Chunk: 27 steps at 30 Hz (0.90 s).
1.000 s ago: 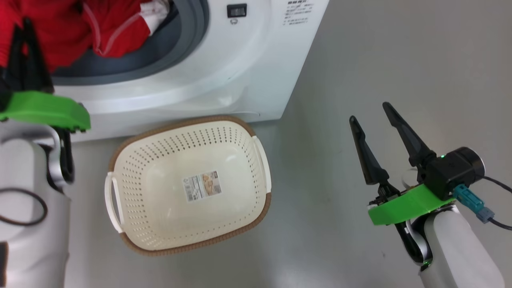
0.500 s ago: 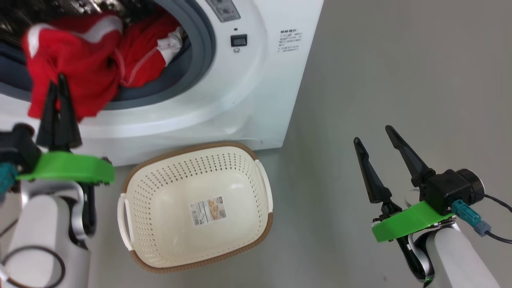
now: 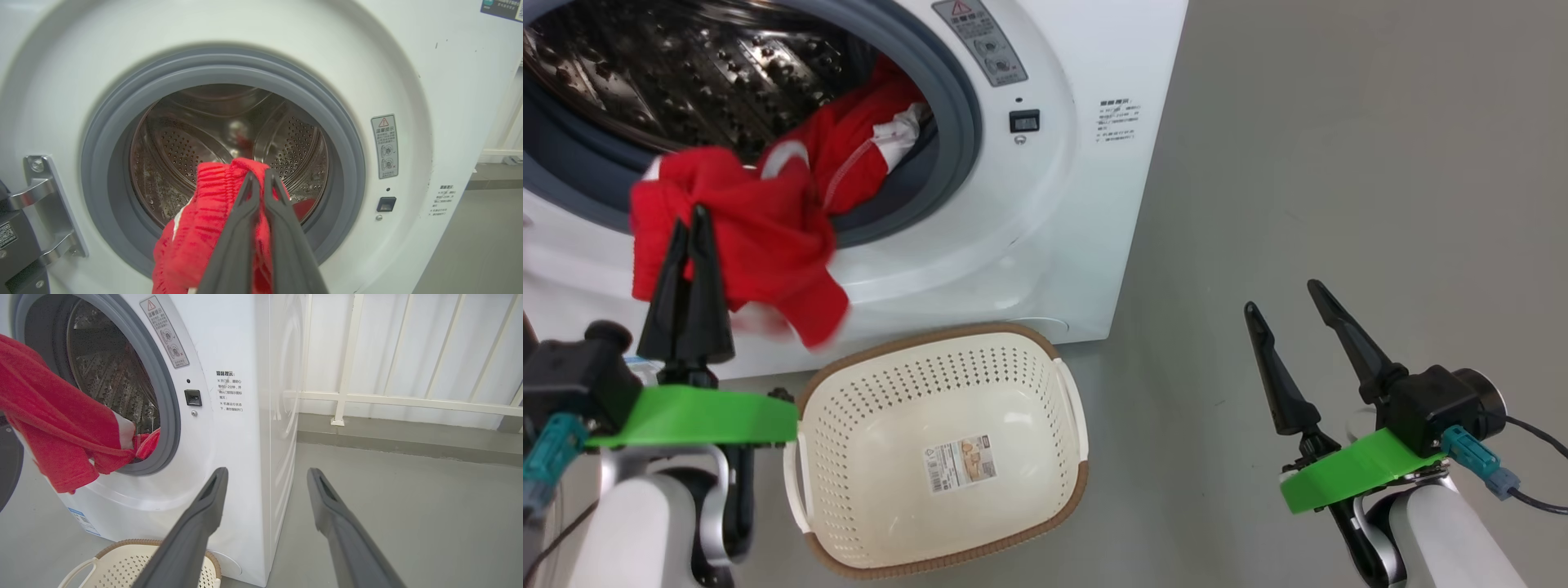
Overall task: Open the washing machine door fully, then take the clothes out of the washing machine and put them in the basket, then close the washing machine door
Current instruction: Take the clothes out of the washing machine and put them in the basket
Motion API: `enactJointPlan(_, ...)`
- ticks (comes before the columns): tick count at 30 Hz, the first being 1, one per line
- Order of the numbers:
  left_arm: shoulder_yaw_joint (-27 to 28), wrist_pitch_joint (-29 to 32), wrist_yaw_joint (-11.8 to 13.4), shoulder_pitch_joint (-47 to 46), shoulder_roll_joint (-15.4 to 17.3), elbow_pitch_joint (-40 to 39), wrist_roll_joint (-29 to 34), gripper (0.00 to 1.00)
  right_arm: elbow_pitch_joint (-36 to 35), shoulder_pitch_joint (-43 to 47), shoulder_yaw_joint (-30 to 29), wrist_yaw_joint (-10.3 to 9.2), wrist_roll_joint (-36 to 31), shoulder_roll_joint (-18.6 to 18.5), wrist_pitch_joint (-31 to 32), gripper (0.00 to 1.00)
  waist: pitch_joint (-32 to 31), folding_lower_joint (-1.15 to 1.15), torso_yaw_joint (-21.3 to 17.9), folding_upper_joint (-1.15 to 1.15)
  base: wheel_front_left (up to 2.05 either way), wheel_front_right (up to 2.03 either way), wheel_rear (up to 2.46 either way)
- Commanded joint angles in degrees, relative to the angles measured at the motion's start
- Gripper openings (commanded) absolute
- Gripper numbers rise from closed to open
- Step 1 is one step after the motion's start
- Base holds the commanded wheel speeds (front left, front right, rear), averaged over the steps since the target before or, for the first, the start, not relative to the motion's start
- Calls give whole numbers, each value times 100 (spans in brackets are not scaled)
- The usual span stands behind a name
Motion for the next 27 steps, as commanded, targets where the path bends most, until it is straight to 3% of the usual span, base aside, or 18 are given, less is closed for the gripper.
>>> enactJointPlan(1,166,62,54,93,112,-381,-71,0,-131,60,97,2,90,20,-36,100,-21,0,2,0,0,0,0)
enactJointPlan(10,32,387,185,680,-86,-1069,-223,0,-134,65,105,2,122,51,-36,100,-47,0,25,0,0,0,0)
enactJointPlan(18,-52,280,100,841,-239,-590,-453,0,-167,25,133,2,114,50,-36,100,99,0,52,0,0,0,0)
enactJointPlan(27,-284,147,-21,570,-356,613,-532,0,-203,-96,161,2,116,24,-36,100,421,0,-1,0,0,0,0)
